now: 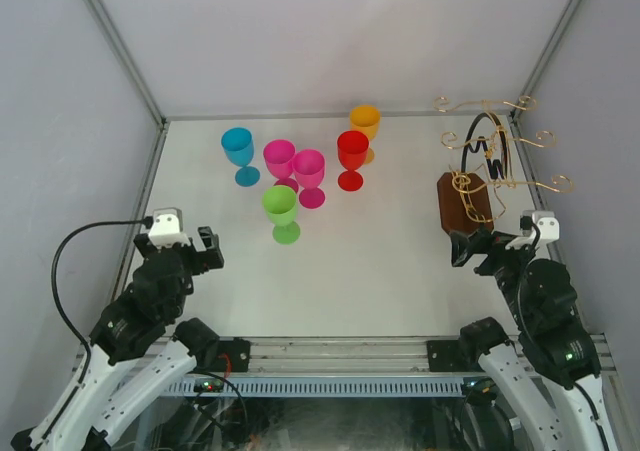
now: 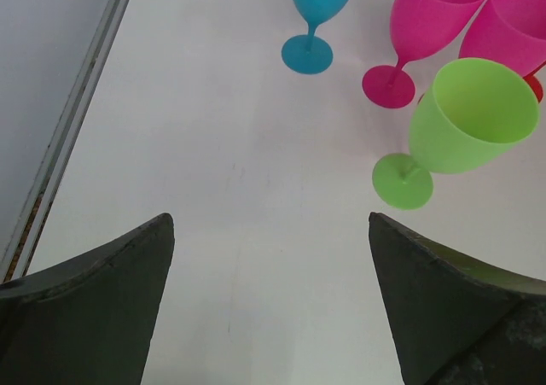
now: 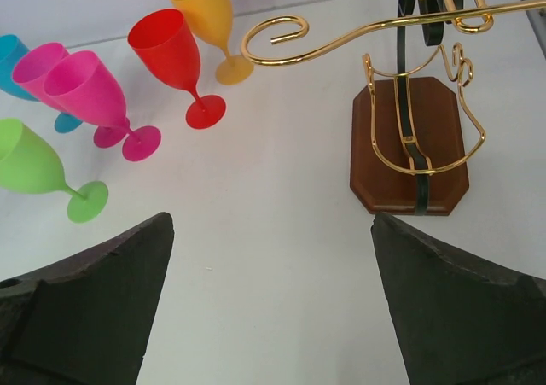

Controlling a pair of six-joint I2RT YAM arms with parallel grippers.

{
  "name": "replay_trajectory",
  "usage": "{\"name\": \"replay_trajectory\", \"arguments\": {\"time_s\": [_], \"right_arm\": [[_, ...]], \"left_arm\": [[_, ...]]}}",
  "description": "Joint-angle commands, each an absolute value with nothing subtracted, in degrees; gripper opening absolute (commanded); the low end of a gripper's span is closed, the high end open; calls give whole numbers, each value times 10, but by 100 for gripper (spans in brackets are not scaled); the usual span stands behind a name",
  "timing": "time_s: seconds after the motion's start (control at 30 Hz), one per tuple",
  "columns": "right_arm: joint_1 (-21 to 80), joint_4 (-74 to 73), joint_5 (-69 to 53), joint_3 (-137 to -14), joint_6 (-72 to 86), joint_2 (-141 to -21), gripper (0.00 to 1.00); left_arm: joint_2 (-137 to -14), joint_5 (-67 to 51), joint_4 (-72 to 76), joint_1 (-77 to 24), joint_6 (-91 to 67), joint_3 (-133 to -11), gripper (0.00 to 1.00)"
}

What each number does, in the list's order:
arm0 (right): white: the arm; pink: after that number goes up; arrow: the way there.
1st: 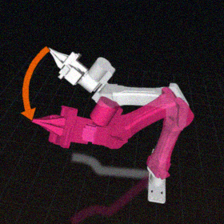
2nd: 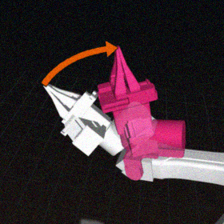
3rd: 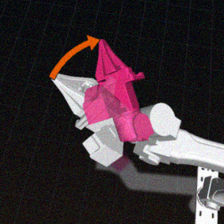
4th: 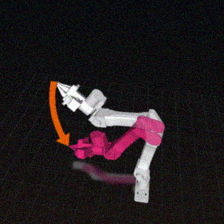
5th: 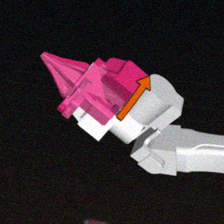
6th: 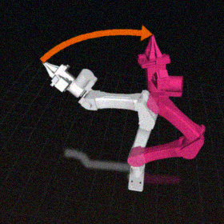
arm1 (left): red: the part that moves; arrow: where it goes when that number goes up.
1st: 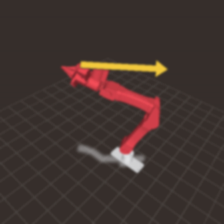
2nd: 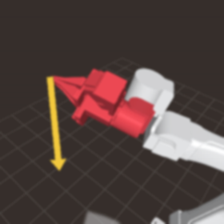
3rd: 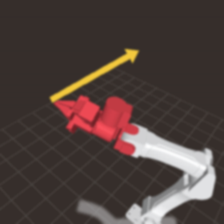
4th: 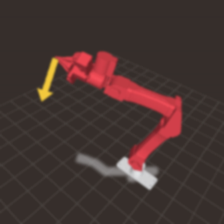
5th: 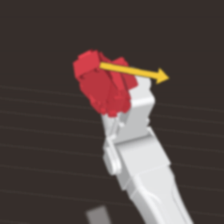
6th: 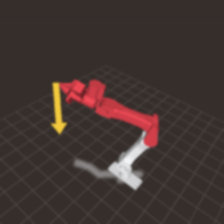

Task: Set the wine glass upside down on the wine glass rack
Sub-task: Move the wine rack to the center of the board.

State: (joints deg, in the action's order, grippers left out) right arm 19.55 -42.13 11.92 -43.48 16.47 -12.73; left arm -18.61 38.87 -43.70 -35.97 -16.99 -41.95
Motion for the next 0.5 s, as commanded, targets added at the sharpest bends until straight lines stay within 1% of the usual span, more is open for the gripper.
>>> {"name": "replay_trajectory", "arguments": {"time_s": [0.0,0.23,0.47], "right_arm": [[183,-396,126,-462,166,-151,99],[173,-412,133,-488,157,-203,98],[169,-455,137,-561,152,-303,95]], "left_arm": [[-212,400,-433,-361,-177,-458,99],[-229,397,-444,-361,-187,-475,99],[-236,397,-467,-362,-198,-508,100]]}}
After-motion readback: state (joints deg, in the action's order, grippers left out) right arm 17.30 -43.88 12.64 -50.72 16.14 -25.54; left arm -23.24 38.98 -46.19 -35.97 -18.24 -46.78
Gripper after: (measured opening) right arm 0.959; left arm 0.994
